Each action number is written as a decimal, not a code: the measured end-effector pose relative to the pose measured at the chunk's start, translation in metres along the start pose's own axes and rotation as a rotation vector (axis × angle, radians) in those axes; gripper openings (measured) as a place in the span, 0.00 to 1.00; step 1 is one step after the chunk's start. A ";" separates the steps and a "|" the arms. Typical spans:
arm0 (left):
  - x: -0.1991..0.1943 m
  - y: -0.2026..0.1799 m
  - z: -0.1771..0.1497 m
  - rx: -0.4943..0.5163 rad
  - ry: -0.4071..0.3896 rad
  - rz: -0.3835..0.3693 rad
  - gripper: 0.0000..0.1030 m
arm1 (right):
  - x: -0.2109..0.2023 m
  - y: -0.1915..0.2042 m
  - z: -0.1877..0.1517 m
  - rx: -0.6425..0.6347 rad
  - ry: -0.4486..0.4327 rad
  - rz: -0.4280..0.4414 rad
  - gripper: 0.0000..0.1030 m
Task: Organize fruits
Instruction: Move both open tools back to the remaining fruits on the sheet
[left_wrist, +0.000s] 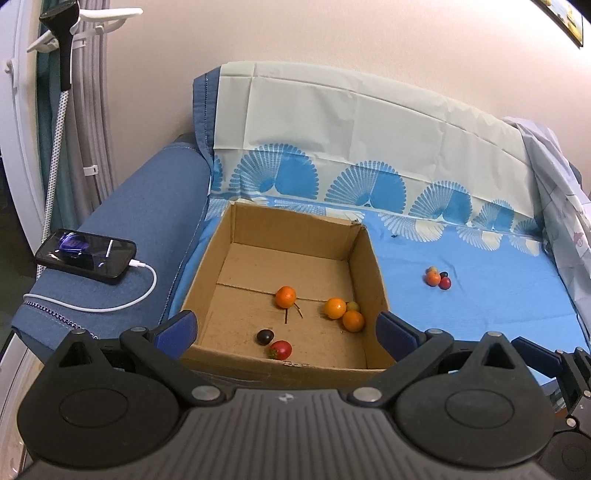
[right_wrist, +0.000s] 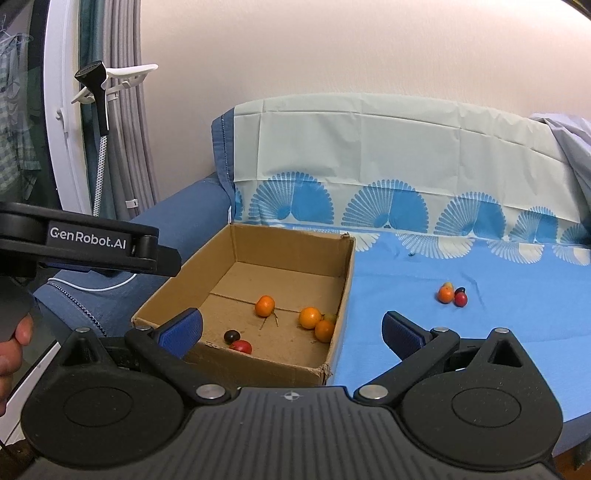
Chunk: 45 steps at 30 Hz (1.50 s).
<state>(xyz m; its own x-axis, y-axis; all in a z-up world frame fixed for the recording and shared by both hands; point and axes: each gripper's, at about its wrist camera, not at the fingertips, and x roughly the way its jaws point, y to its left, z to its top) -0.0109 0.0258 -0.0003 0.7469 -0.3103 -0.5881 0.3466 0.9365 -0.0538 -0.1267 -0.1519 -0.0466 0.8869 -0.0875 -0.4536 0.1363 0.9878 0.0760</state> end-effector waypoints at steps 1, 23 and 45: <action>0.000 0.001 0.000 -0.001 0.001 0.000 1.00 | 0.000 -0.001 -0.001 0.001 0.000 0.000 0.99; 0.020 -0.003 -0.001 0.020 0.040 0.021 1.00 | 0.013 -0.009 -0.002 0.043 0.020 -0.002 0.99; 0.091 -0.096 0.027 0.161 0.105 0.000 1.00 | 0.042 -0.114 -0.001 0.154 -0.060 -0.199 0.99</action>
<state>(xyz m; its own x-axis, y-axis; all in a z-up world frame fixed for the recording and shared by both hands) 0.0390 -0.0963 -0.0263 0.6866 -0.2841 -0.6692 0.4393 0.8956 0.0706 -0.1054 -0.2679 -0.0753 0.8599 -0.2901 -0.4200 0.3723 0.9194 0.1272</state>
